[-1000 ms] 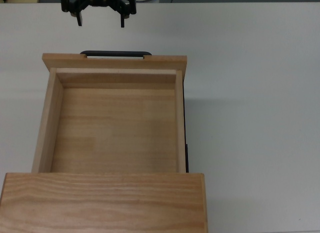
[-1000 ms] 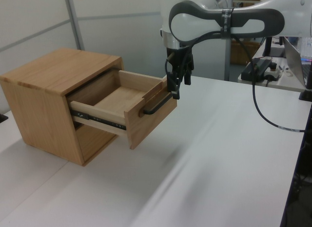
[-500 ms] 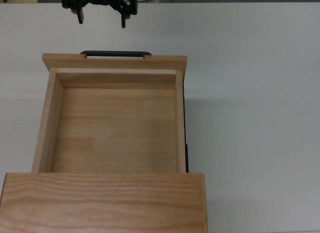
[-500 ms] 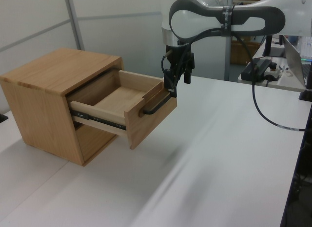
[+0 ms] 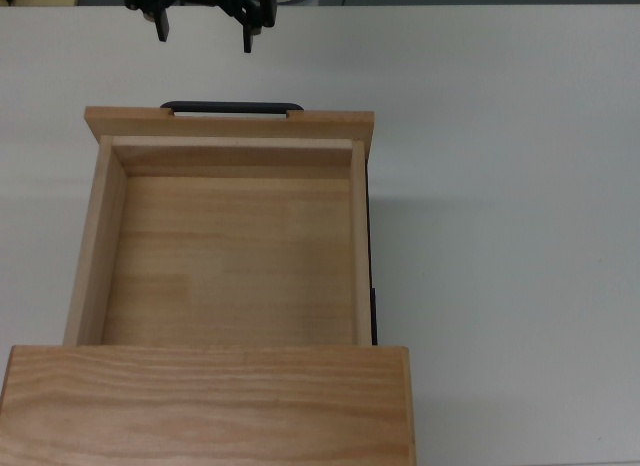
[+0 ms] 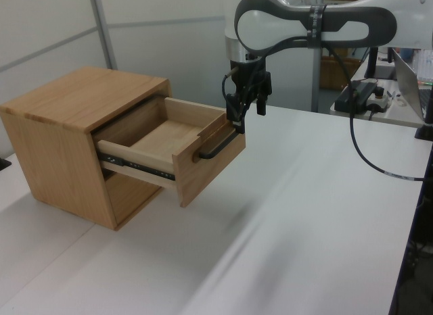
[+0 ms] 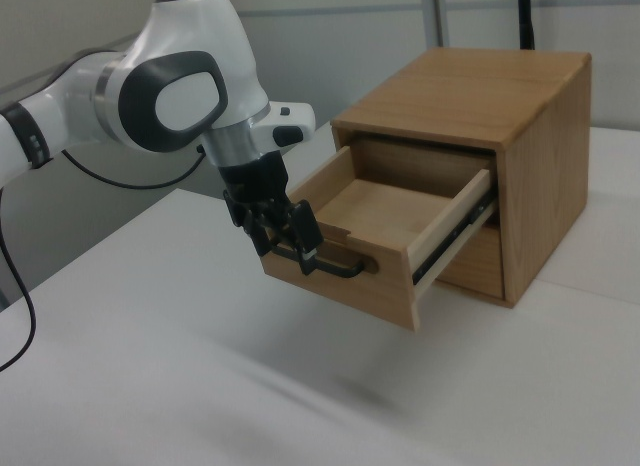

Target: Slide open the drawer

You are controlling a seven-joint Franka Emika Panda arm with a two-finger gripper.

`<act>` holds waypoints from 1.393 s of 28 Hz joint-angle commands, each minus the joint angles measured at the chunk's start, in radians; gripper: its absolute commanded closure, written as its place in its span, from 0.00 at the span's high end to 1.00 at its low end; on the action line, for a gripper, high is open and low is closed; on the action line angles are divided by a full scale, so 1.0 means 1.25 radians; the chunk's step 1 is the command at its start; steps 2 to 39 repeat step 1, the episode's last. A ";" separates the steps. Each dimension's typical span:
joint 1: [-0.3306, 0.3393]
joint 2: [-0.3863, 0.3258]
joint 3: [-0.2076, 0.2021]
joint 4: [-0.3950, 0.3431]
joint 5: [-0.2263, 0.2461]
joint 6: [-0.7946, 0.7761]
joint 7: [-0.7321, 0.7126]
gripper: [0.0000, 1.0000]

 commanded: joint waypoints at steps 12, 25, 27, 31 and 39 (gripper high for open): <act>0.044 0.005 -0.037 0.020 0.015 -0.030 0.015 1.00; 0.044 0.005 -0.037 0.020 0.015 -0.030 0.015 1.00; 0.044 0.005 -0.037 0.020 0.015 -0.030 0.015 1.00; 0.044 0.005 -0.037 0.020 0.015 -0.030 0.015 1.00; 0.044 0.005 -0.037 0.020 0.015 -0.030 0.015 1.00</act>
